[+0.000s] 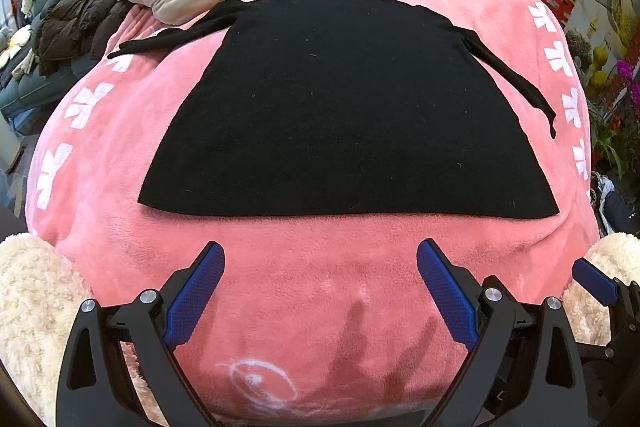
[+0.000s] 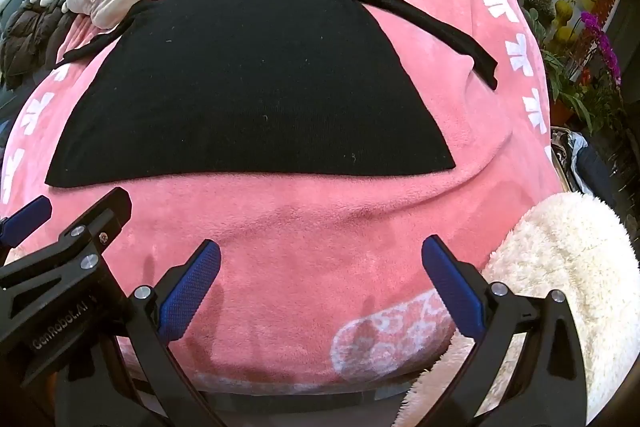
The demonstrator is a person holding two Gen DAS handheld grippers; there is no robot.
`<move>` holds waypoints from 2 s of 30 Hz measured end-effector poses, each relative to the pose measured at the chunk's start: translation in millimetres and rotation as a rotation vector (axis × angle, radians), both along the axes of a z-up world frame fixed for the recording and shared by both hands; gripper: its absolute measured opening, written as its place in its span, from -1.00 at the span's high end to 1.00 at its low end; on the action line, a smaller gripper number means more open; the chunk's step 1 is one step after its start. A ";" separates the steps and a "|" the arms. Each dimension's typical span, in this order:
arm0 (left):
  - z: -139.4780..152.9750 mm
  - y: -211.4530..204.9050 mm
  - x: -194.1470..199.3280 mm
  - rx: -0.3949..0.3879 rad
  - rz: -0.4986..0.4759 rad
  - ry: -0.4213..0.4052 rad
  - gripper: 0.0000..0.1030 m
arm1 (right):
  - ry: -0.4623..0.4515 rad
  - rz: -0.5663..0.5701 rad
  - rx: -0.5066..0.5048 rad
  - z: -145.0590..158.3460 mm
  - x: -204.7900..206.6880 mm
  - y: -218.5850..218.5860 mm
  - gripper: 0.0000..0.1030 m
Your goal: Fold small clothes
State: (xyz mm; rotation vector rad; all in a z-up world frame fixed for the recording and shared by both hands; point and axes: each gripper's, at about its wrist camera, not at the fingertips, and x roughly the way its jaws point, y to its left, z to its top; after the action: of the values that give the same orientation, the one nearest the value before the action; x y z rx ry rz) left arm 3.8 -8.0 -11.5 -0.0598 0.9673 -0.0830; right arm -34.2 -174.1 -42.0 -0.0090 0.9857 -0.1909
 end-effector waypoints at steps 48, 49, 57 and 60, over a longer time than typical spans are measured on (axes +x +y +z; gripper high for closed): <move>-7.2 7.7 -0.6 0.014 0.003 0.013 -0.84 | 0.002 0.000 -0.001 -3.9 8.1 1.3 -0.91; -6.6 7.1 0.2 0.009 0.004 0.015 -0.84 | 0.004 -0.005 0.000 -4.1 9.9 -0.4 -0.91; 10.5 26.0 9.2 -0.085 0.066 0.012 -0.84 | -0.045 -0.180 0.083 21.7 40.4 -63.4 -0.91; 17.4 32.1 20.9 -0.095 0.090 0.006 -0.84 | -0.109 -0.183 0.094 45.3 77.7 -94.5 -0.91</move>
State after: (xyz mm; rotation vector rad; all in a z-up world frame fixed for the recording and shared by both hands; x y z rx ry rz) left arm 24.7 24.2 5.9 -0.1912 0.9649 -0.0457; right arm 43.5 -268.6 3.3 0.1764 0.8856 -0.3102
